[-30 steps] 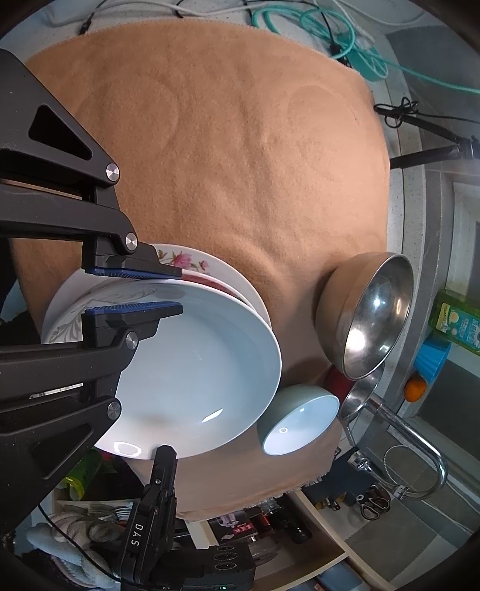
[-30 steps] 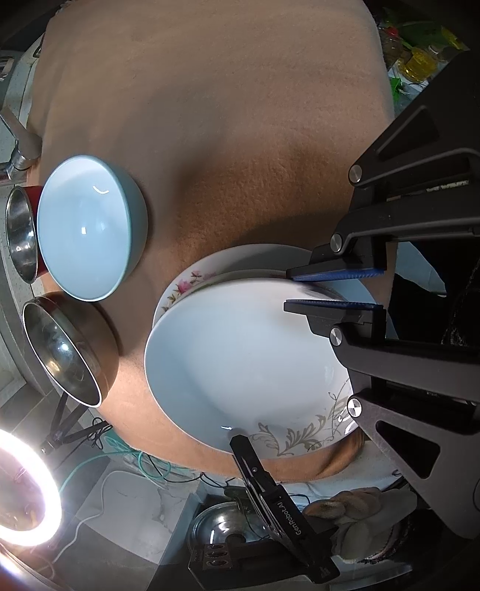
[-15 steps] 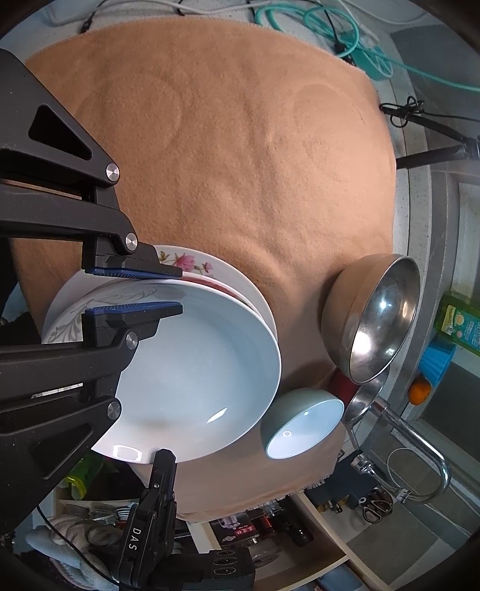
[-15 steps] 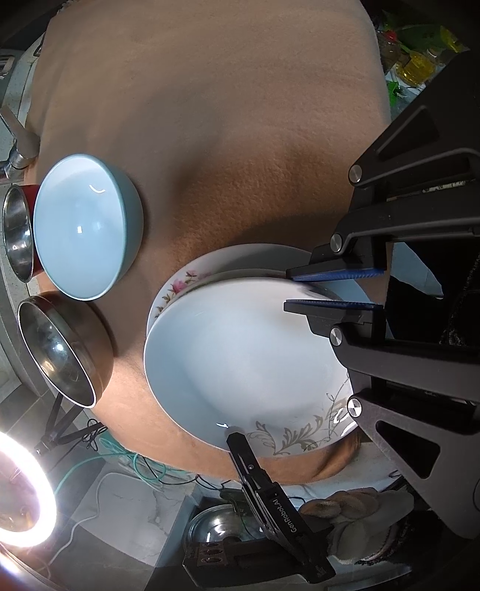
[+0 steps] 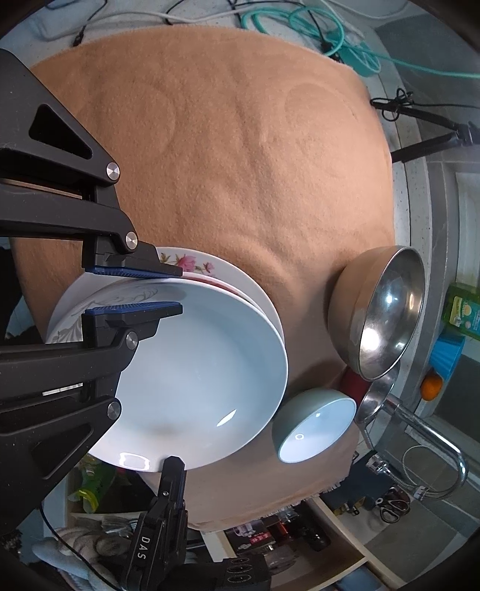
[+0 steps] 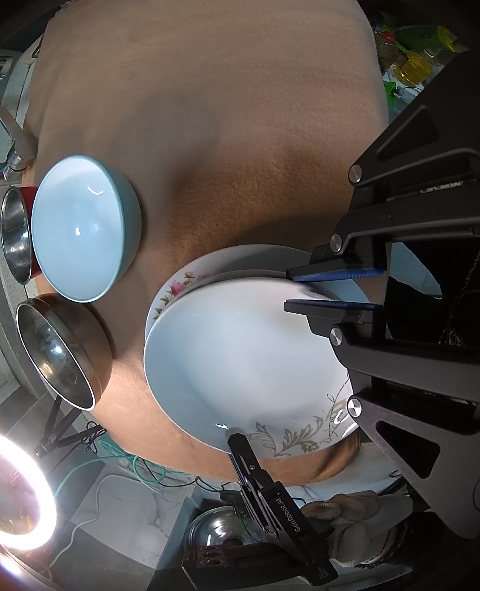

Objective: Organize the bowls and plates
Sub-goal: 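Lower the white plate onto the flower plates and open both tools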

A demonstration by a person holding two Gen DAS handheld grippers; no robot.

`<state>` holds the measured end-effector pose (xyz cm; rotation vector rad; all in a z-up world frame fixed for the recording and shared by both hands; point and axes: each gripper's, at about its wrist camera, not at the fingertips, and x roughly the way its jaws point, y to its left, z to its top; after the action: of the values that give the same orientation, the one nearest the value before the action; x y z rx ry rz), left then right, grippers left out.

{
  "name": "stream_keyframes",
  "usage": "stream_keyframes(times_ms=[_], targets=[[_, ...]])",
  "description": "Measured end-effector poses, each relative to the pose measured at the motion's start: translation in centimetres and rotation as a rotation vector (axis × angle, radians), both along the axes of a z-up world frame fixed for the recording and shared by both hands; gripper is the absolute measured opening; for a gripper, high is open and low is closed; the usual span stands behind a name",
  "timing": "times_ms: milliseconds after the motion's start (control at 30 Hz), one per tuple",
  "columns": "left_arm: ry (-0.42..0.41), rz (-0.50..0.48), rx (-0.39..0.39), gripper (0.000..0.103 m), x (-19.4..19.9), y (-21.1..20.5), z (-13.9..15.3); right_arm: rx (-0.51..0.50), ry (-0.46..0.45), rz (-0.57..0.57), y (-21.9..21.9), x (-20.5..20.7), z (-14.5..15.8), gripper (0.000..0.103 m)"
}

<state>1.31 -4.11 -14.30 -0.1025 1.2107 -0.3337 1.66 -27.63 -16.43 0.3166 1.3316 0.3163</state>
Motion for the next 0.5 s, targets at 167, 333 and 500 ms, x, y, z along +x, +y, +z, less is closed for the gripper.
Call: stream_keyframes(times_ms=[167,333,500], targets=[[-0.011,-0.022,0.038,0.01,0.0,-0.5,0.0,-0.004,0.003,0.001,-0.1,0.0,0.0,0.01],[-0.024,-0.044,0.074,0.01,0.1,-1.0,0.0,-0.01,0.007,-0.001,-0.1,0.0,0.0,0.01],[-0.029,-0.053,0.089,0.01,0.1,-1.1,0.0,-0.022,0.009,0.001,0.0,-0.1,0.1,0.01]])
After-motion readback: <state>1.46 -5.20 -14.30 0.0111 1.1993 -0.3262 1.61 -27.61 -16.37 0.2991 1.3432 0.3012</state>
